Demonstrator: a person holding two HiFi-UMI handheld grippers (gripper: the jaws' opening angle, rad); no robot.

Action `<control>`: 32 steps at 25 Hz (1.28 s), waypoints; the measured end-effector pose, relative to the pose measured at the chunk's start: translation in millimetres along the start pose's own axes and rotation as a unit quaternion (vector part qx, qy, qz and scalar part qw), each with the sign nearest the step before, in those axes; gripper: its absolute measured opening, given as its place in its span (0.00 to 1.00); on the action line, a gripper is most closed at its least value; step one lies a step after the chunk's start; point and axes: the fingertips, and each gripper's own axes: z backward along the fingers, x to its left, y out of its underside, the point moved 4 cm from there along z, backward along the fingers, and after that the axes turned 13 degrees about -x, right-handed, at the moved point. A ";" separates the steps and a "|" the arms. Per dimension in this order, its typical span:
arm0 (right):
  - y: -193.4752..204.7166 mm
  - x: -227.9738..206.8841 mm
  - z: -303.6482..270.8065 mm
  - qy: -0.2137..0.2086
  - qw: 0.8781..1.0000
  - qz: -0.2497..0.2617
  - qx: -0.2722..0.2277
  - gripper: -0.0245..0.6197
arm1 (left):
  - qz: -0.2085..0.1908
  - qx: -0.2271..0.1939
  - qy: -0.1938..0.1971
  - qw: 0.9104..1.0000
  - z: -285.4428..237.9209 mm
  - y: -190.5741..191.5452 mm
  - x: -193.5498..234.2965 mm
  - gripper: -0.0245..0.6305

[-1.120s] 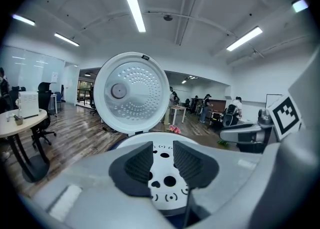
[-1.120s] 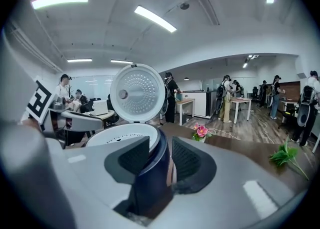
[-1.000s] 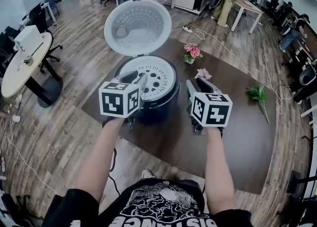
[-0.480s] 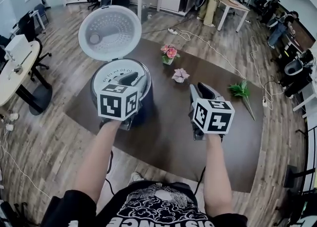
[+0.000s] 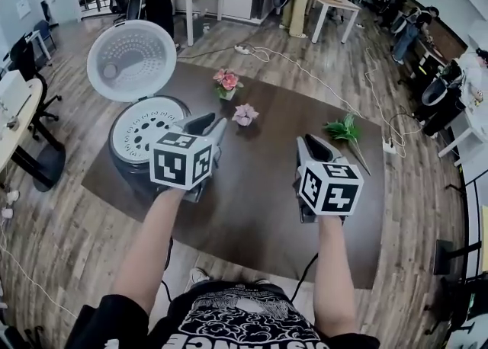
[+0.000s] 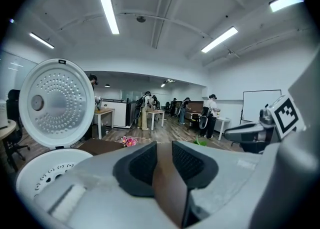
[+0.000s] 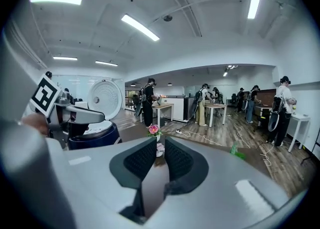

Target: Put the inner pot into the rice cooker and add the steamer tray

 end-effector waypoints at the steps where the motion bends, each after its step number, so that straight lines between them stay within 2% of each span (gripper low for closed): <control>1: -0.3 -5.5 4.7 0.005 1.000 0.001 -0.001 0.11 | -0.002 -0.001 0.005 1.000 -2.8 -0.2 -5.7 0.20; 8: 9.2 -34.1 30.6 0.027 1.000 0.002 -0.003 0.04 | -0.007 0.004 0.034 0.999 -13.7 16.1 -40.8 0.13; 14: 20.9 -41.2 46.9 0.033 0.999 0.000 -0.001 0.04 | -0.017 0.006 0.054 0.998 -13.9 26.6 -58.4 0.04; 19: 23.1 -46.3 55.8 0.037 0.999 0.002 -0.004 0.04 | -0.024 0.007 0.066 0.997 -13.5 28.1 -69.0 0.04; 32: 22.0 -37.6 62.2 0.036 0.999 0.001 -0.005 0.04 | -0.023 0.007 0.067 0.997 -5.6 26.1 -65.8 0.04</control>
